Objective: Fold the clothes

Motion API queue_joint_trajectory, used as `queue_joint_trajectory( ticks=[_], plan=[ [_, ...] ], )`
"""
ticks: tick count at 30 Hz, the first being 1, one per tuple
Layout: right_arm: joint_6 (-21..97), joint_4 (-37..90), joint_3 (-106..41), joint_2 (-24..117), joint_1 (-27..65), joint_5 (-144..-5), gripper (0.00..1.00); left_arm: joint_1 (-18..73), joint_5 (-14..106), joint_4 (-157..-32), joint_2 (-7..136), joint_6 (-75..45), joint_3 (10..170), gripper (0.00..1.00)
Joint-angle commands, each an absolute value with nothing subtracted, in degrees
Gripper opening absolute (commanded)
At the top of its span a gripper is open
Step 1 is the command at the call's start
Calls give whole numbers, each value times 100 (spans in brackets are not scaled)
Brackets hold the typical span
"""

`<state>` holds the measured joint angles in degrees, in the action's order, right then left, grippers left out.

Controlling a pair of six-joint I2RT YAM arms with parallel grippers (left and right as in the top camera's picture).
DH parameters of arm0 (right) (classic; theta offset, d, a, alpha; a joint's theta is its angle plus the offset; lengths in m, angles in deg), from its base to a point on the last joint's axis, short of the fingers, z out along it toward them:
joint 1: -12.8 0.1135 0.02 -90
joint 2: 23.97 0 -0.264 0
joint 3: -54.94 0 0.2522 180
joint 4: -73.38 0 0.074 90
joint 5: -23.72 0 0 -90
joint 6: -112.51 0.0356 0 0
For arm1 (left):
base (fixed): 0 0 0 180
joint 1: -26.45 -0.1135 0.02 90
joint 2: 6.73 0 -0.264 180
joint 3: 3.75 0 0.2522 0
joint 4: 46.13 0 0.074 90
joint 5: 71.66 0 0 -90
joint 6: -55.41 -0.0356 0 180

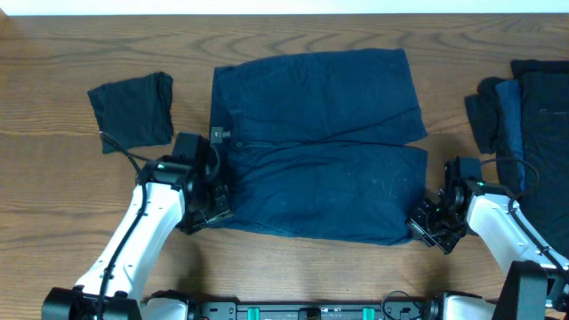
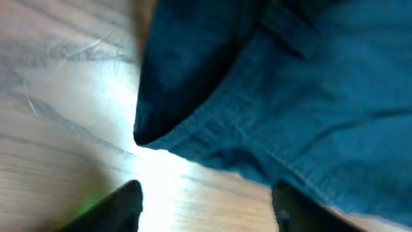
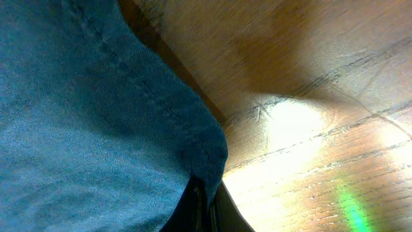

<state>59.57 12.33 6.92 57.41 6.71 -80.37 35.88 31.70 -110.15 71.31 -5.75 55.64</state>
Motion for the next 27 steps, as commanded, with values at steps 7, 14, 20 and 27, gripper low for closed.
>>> queue_joint_trajectory(
  ticks=[7,14,20,27],
  plan=[
    [5970,1264,729,5778,649,-8000,1,3580,3183,-10709,7151,26,5217,71],
    [5968,1316,729,5778,649,-7998,1,3580,3074,-10658,7151,481,5179,72],
    [5905,1319,727,5778,649,-7958,1,3580,3074,-10422,7151,632,4952,71],
    [5905,1323,729,5778,649,-7958,1,3580,3074,-9642,7151,669,4460,71]
  ],
)
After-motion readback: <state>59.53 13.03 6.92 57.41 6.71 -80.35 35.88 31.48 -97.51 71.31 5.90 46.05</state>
